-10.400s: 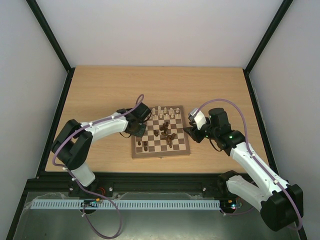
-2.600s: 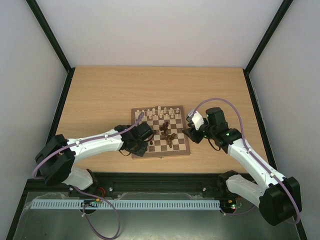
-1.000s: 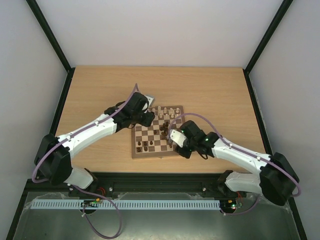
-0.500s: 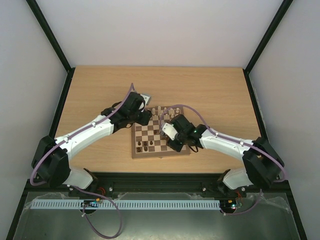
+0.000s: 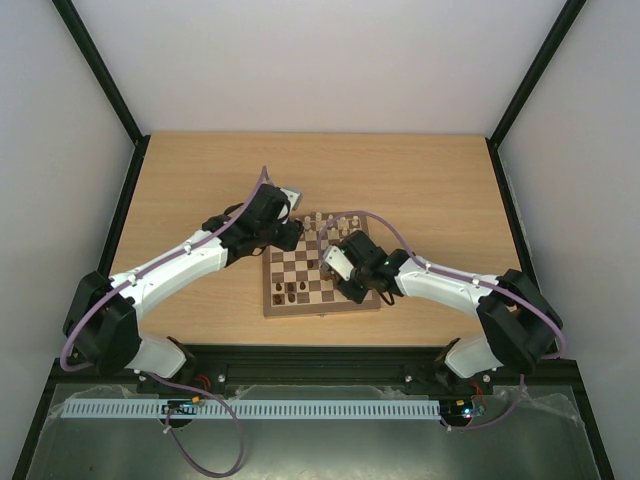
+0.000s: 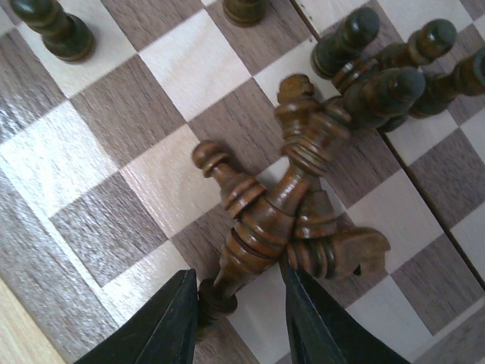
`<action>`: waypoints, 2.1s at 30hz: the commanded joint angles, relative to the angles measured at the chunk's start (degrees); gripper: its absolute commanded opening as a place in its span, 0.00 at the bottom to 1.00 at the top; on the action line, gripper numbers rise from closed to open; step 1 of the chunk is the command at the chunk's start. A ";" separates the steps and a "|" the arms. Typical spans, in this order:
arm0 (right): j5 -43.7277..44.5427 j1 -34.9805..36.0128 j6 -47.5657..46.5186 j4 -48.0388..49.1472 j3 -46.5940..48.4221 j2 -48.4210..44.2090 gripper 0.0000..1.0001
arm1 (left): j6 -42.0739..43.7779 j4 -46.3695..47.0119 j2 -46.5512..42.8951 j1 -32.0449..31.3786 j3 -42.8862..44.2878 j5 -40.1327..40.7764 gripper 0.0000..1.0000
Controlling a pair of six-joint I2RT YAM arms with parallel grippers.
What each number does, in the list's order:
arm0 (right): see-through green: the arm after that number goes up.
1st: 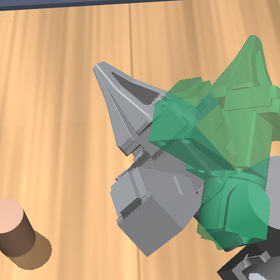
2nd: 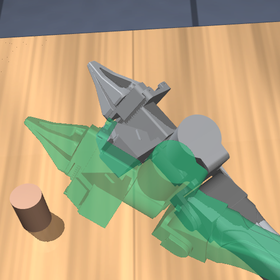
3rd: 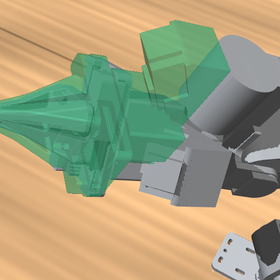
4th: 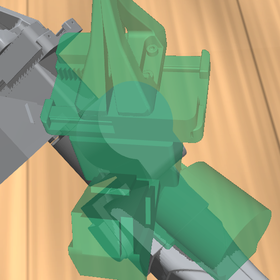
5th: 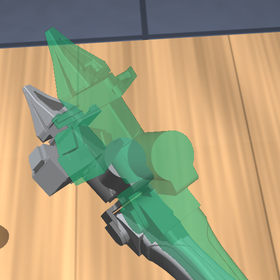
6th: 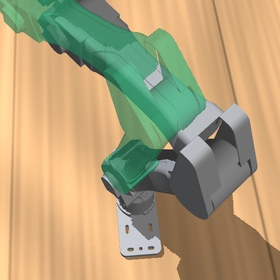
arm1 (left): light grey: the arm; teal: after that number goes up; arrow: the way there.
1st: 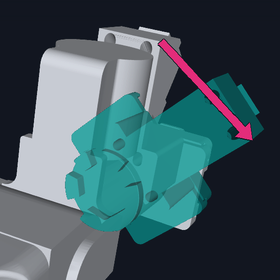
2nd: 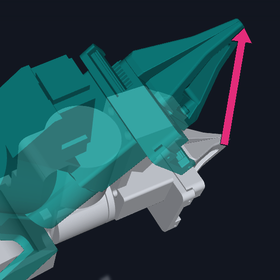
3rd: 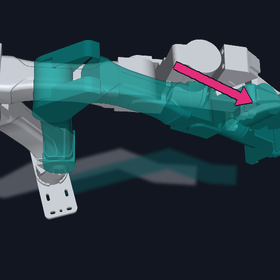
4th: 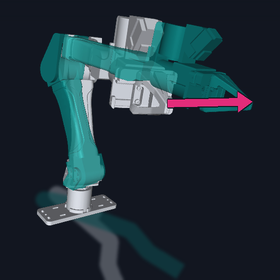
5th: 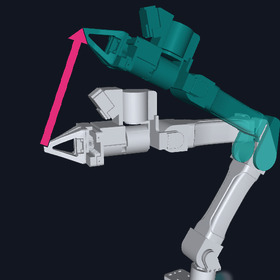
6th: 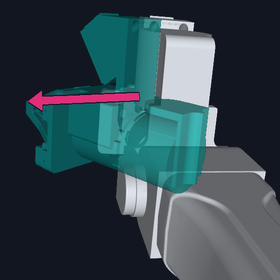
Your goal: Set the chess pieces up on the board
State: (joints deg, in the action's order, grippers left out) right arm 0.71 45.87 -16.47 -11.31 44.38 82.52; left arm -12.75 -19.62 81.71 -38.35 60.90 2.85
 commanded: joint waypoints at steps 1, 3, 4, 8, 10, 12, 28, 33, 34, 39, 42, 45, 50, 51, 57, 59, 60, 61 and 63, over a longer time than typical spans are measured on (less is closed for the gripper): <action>4.35 0.44 -1.20 -0.90 -1.25 -0.21 0.33 | 0.88 0.47 -0.89 -0.06 -0.58 0.31 0.58; 5.56 0.40 -1.64 -0.82 -2.04 -1.16 0.33 | 0.99 0.46 -0.86 -0.06 -0.59 0.23 0.58; 6.00 0.37 -1.86 -0.86 -2.48 -1.67 0.33 | 1.00 0.46 -0.92 -0.07 -0.53 0.18 0.58; 7.25 0.43 -2.08 -1.28 -3.78 -2.86 0.34 | 1.09 0.28 -0.76 -0.06 -0.48 -0.03 0.59; 6.70 0.39 -2.15 -1.42 -4.17 -3.02 0.33 | 1.07 0.29 -0.67 -0.07 -0.49 -0.20 0.59; 5.20 0.38 -2.33 -1.39 -4.38 -2.85 0.33 | 1.12 0.37 -0.61 -0.07 -0.54 -0.44 0.59; 1.48 0.11 -4.36 0.50 -5.75 -4.08 0.10 | -9.99 0.47 2.12 -0.13 0.76 -18.19 0.56; 0.83 -1.43 -3.80 1.44 -7.02 -10.62 0.05 | -16.48 4.16 2.52 0.03 -2.09 -23.47 0.55; 0.53 -1.68 -3.77 1.67 -7.36 -11.55 0.04 | -17.44 4.96 2.41 0.07 -2.55 -24.34 0.54; -0.61 -3.04 -3.62 2.70 -8.94 -14.16 0.04 | -20.95 8.42 2.64 0.37 -5.44 -28.68 0.51; -1.28 -3.86 -3.58 2.74 -9.04 -14.69 0.03 | -22.80 11.14 3.37 0.59 -7.03 -31.18 0.51; -1.90 -4.29 -3.52 2.87 -9.07 -15.05 0.03 | -24.01 13.30 4.60 1.02 -7.87 -32.25 0.50; -2.28 -4.49 -3.57 2.96 -9.23 -15.67 0.03 | -24.81 14.89 7.80 1.73 -7.54 -32.29 0.47; -2.23 -4.48 -3.57 2.96 -9.23 -15.76 0.03 | -24.88 15.03 8.61 1.76 -7.37 -32.29 0.46; -2.51 -4.65 -3.41 2.97 -9.29 -15.83 0.03 | -25.48 17.15 12.38 1.78 -6.37 -34.24 0.41; -2.56 -4.68 -3.52 3.04 -9.31 -15.82 0.03 | -25.79 18.78 13.05 1.76 -6.39 -35.83 0.41; -2.58 -4.66 -3.41 3.04 -9.32 -15.74 0.03 | -26.01 19.50 13.31 1.78 -6.53 -36.68 0.40; -2.56 -4.76 -3.42 3.05 -9.27 -15.66 0.03 | -26.25 20.02 13.49 1.79 -6.57 -37.43 0.40; -2.56 -4.73 -3.39 3.18 -9.25 -15.51 0.03 | -26.48 20.50 13.79 1.74 -6.43 -38.20 0.39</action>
State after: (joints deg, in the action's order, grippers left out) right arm -1.04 41.30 -20.29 -8.69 35.59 67.79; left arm -38.15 -2.20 94.74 -36.82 53.60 -31.48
